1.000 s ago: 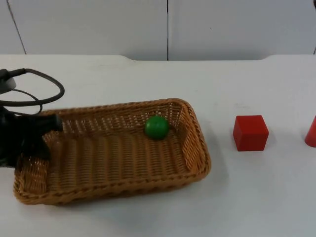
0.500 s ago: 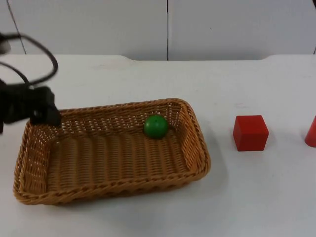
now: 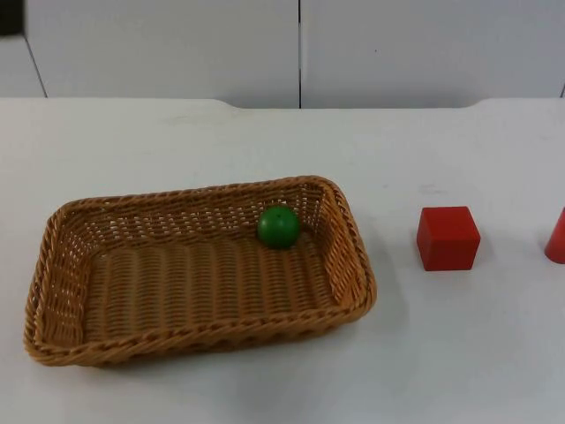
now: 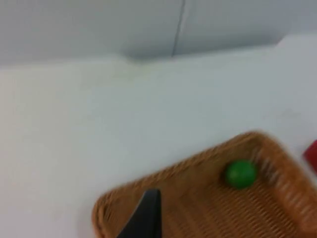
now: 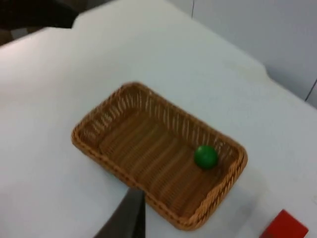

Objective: Pick up the basket with the left hand and place the object to the left of the red cylinder into the basket with the right hand.

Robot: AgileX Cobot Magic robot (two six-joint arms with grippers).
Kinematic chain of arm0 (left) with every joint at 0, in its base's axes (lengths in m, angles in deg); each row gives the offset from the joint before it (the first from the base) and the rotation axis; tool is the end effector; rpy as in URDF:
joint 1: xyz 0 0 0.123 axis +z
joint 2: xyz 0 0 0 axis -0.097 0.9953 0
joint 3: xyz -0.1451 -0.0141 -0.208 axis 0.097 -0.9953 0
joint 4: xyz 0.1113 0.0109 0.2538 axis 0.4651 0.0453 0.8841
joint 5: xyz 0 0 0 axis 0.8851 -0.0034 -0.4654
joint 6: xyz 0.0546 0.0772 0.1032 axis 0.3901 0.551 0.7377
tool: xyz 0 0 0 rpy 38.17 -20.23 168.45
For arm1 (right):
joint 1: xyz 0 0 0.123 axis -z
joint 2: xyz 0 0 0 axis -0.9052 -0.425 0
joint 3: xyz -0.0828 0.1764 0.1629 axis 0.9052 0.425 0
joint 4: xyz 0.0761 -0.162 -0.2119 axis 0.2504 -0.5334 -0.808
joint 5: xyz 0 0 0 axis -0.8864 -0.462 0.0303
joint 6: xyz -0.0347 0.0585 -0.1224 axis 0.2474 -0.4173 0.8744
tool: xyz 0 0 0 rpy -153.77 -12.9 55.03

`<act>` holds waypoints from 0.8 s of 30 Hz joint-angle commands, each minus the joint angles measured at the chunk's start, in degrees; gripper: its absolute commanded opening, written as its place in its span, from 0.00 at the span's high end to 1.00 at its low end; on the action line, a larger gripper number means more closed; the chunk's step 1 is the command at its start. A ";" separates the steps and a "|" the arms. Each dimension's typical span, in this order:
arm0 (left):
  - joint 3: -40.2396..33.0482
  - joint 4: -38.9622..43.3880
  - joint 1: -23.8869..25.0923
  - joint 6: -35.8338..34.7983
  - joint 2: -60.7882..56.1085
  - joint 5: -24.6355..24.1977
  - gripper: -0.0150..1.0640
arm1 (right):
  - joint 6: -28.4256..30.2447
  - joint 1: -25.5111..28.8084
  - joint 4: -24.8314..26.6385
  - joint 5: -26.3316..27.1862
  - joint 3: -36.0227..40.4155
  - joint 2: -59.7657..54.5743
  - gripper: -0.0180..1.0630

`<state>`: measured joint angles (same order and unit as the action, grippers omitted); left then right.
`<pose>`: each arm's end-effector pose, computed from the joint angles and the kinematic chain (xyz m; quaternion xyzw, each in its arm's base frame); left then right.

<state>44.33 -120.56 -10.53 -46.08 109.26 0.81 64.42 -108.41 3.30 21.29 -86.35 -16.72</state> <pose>0.2428 -0.0621 0.2727 0.1074 0.8441 -0.1516 0.5029 0.1769 0.1691 0.3632 -0.3544 0.7806 0.1711 0.4856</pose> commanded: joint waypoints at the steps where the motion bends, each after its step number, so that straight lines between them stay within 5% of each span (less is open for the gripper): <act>1: 0.22 0.78 -0.32 0.04 -5.45 -3.52 0.13 | -0.31 -0.01 -0.03 -0.12 0.74 2.40 0.01; 10: 0.22 6.55 -0.32 -10.65 -24.51 -11.07 0.13 | -0.47 -0.01 -0.03 -1.83 8.90 15.58 0.01; 15: 0.22 16.75 -0.32 -20.06 -31.98 -17.87 0.13 | -2.45 -0.01 -0.35 -4.51 16.45 25.36 0.01; 24: -1.31 21.98 -0.32 -23.83 -37.21 -23.18 0.13 | -2.56 -0.01 -0.35 -12.14 22.19 38.54 0.01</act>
<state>43.73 -99.63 -10.53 -68.79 73.15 -21.43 62.00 -108.41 2.95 10.36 -64.62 20.24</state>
